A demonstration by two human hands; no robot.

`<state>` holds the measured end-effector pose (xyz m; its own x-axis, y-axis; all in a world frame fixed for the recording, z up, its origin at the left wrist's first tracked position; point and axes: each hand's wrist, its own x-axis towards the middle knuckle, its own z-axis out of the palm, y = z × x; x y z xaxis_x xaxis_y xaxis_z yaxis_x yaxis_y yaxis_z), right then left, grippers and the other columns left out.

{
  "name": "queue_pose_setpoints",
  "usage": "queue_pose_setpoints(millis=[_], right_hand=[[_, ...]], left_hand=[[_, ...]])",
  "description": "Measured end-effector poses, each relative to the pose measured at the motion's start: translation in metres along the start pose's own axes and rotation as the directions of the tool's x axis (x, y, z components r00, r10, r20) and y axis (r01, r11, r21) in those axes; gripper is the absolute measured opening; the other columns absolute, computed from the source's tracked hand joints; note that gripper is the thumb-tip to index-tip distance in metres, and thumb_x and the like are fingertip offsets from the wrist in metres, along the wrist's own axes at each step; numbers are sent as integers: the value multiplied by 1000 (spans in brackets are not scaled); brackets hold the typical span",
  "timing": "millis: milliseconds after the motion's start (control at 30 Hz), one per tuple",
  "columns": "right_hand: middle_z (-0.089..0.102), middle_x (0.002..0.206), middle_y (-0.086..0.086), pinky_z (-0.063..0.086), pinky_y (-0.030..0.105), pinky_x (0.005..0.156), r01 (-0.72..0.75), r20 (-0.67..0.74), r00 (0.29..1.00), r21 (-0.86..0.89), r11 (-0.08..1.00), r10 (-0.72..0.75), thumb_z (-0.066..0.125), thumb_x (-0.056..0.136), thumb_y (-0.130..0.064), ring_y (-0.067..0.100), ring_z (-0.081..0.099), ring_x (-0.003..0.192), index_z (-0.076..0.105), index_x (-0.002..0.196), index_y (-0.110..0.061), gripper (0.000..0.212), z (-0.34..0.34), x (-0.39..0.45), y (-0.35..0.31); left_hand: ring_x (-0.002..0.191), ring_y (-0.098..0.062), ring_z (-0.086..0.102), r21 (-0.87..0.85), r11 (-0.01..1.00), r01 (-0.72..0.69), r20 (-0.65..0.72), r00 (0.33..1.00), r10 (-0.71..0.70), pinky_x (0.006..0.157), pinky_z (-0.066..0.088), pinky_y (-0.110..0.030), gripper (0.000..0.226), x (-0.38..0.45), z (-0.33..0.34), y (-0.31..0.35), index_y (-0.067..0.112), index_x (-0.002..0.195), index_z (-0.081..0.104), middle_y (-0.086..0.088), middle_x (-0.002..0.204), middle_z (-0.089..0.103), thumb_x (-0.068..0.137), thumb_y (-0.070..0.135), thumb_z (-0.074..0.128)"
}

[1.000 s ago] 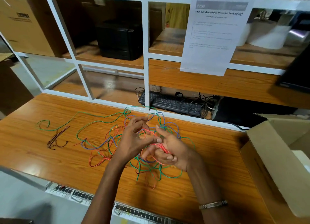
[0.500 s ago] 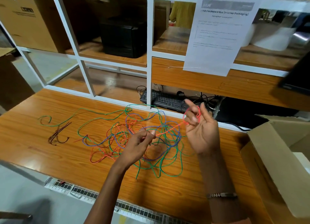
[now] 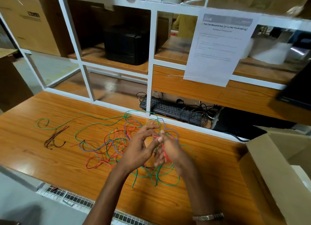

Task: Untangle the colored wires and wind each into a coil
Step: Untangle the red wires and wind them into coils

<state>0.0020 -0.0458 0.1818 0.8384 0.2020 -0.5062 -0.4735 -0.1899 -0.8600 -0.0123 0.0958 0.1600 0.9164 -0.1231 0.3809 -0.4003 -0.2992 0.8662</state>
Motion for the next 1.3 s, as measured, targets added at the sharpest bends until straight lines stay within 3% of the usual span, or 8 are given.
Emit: queue_pose_setpoints(millis=[100, 200, 367, 567, 800, 967, 1133, 1300], right_hand=[[51, 45, 9, 31, 17, 32, -46, 170, 984, -30, 998, 50, 15, 100, -73, 18, 45, 28, 70, 76, -18, 81, -2, -4, 1], [43, 45, 9, 21, 14, 27, -19, 282, 959, 87, 996, -7, 21, 98, -77, 12, 31, 24, 69, 109, -32, 67, -4, -9, 2], [49, 43, 6, 4, 16, 30, -85, 583, 811, 197, 977, -46, 20, 102, -71, 6, 23, 22, 63, 126, -13, 76, -16, -18, -6], [31, 41, -4, 3, 26, 33, -37, 710, 669, 328, 944, -220, 29, 109, -51, 10, 10, 28, 67, 104, 6, 69, -29, -19, -4], [40, 56, -6, 20, 26, 44, -46, 440, 668, 829, 557, -600, 33, 112, -26, 8, 22, 38, 54, 134, 4, 42, -36, -29, -12], [55, 78, -3, 41, 17, 55, 157, 23, 832, 948, 275, -554, 36, 110, -21, 6, 48, 57, 47, 142, 8, 44, -53, -28, -23], [58, 140, 26, 48, 35, 109, 214, -118, 886, 962, 170, -448, 39, 107, -10, 31, 60, 131, 47, 136, 11, 37, -57, -16, -14], [52, 134, 25, 39, 45, 118, 429, -351, 900, 816, 386, -257, 45, 102, 7, 32, 53, 133, 49, 110, 5, 9, -48, 12, 4]], left_hand=[[138, -3, 52, 13, 1000, 18, 34, 999, -18, 115, 38, -23, 3, -2, -5, -3, 26, 94, 74, 8, 134, 67, 96, 28, 74], [134, -10, 57, -38, 997, 66, 88, 994, -62, 113, 41, -28, 8, -5, -6, -8, 22, 93, 72, 6, 128, 69, 97, 28, 72], [64, -11, 55, -286, 912, 295, 143, 954, -263, 58, 46, -20, 27, -11, -5, 6, -3, 94, 54, 7, 79, 63, 104, 20, 63], [88, -17, 52, -316, 890, 328, 113, 945, -308, 78, 49, -29, 56, -9, -7, 4, -6, 93, 58, -21, 87, 53, 106, 48, 54], [77, -17, 50, -440, 780, 445, -135, 826, -548, 81, 59, -35, 51, -12, 14, -17, 12, 72, 56, -9, 78, 44, 88, 57, 75], [52, -6, 40, -305, 852, 426, -210, 842, -497, 64, 43, -13, 63, -23, 7, -23, 26, 48, 34, 9, 52, 35, 94, 41, 74], [97, -28, 76, -531, 760, 375, -166, 833, -528, 84, 60, -44, 39, -20, 11, -16, 17, 69, 49, -9, 83, 71, 97, 32, 72], [119, -20, 70, -400, 906, 137, -287, 920, -266, 99, 51, -28, 36, -10, 7, 5, 4, 69, 47, -11, 114, 76, 95, 6, 72]])
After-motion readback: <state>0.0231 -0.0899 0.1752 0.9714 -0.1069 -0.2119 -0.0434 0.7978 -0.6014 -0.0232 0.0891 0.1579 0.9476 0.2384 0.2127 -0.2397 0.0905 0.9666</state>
